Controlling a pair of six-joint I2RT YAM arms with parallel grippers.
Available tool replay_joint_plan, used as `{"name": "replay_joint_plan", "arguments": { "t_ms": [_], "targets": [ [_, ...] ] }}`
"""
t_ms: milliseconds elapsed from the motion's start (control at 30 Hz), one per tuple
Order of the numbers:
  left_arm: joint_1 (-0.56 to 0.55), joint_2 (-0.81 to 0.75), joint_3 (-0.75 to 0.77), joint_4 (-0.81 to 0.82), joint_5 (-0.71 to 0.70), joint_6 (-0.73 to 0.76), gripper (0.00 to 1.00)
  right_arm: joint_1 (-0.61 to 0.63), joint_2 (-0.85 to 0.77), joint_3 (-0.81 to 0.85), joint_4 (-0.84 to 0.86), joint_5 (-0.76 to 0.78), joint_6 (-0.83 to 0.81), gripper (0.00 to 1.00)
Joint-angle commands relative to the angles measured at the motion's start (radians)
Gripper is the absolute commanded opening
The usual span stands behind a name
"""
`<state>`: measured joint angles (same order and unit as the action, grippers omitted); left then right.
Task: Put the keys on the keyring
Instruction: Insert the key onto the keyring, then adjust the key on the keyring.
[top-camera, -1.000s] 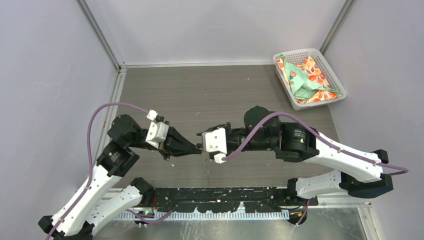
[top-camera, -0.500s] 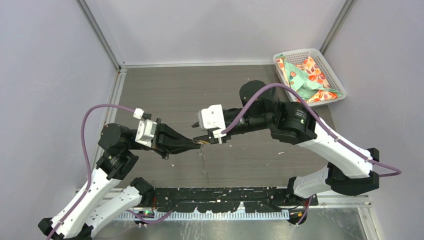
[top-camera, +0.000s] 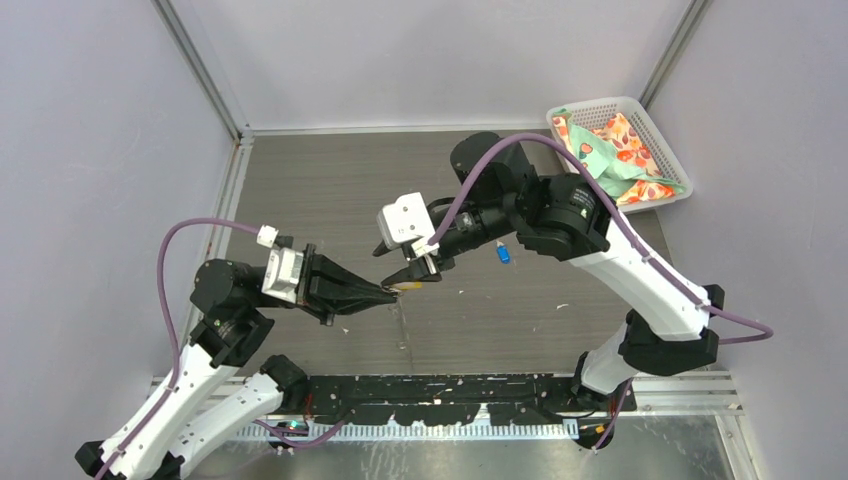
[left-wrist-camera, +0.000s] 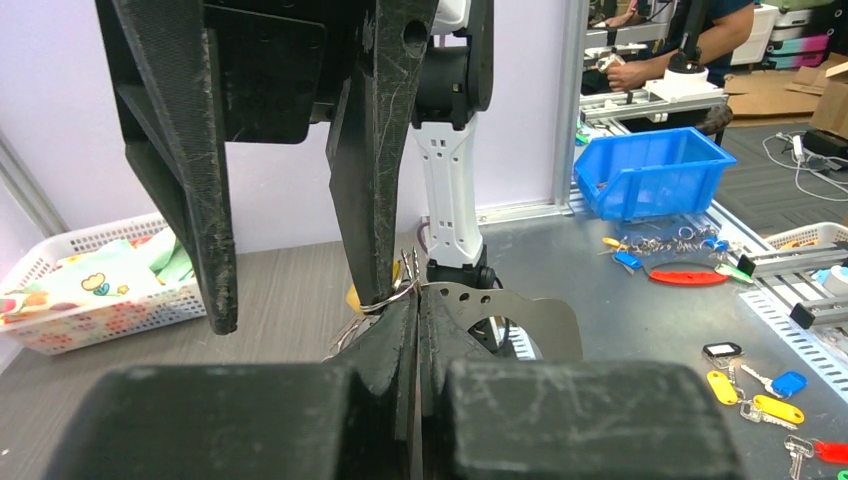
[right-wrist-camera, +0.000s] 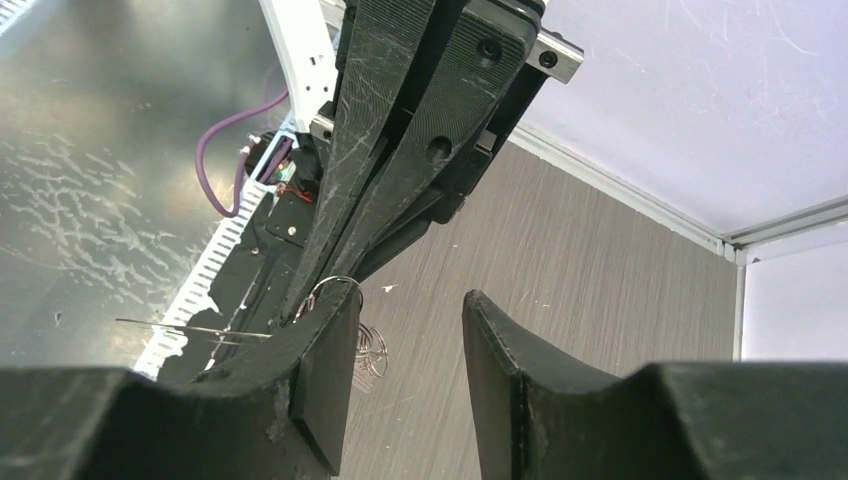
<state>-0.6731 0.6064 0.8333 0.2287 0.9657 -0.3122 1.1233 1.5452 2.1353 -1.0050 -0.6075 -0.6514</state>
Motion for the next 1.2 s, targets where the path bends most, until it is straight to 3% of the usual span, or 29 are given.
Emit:
{"name": "replay_joint_plan", "arguments": {
  "t_ms": [0, 200, 367, 533, 700, 900, 1167],
  "targets": [
    [-0.011, -0.023, 0.011, 0.113, -0.049, -0.003, 0.00, -0.008, 0.030, 0.075, -0.112, -0.006, -0.033, 0.49],
    [-0.011, -0.032, 0.009, 0.095, -0.101, -0.002, 0.00, -0.010, 0.068, 0.178, -0.182, 0.072, 0.003, 0.52],
    [-0.011, -0.035, 0.026, 0.076, -0.088, -0.008, 0.00, -0.019, -0.048, 0.040, 0.008, 0.123, 0.071, 0.57],
    [-0.012, -0.039, 0.026, 0.073, -0.087, -0.012, 0.00, -0.037, -0.062, 0.049, 0.032, 0.135, 0.147, 0.59],
    [-0.011, -0.042, 0.028, 0.070, -0.081, -0.012, 0.00, -0.050, -0.065, 0.038, 0.056, 0.132, 0.201, 0.69],
    [-0.011, -0.053, 0.030, 0.059, -0.100, -0.008, 0.00, -0.088, -0.145, -0.055, 0.128, 0.053, 0.254, 0.68],
    [-0.011, -0.070, 0.020, 0.031, -0.208, 0.023, 0.00, -0.107, -0.124, 0.002, 0.034, -0.033, 0.380, 0.62]
  ]
}}
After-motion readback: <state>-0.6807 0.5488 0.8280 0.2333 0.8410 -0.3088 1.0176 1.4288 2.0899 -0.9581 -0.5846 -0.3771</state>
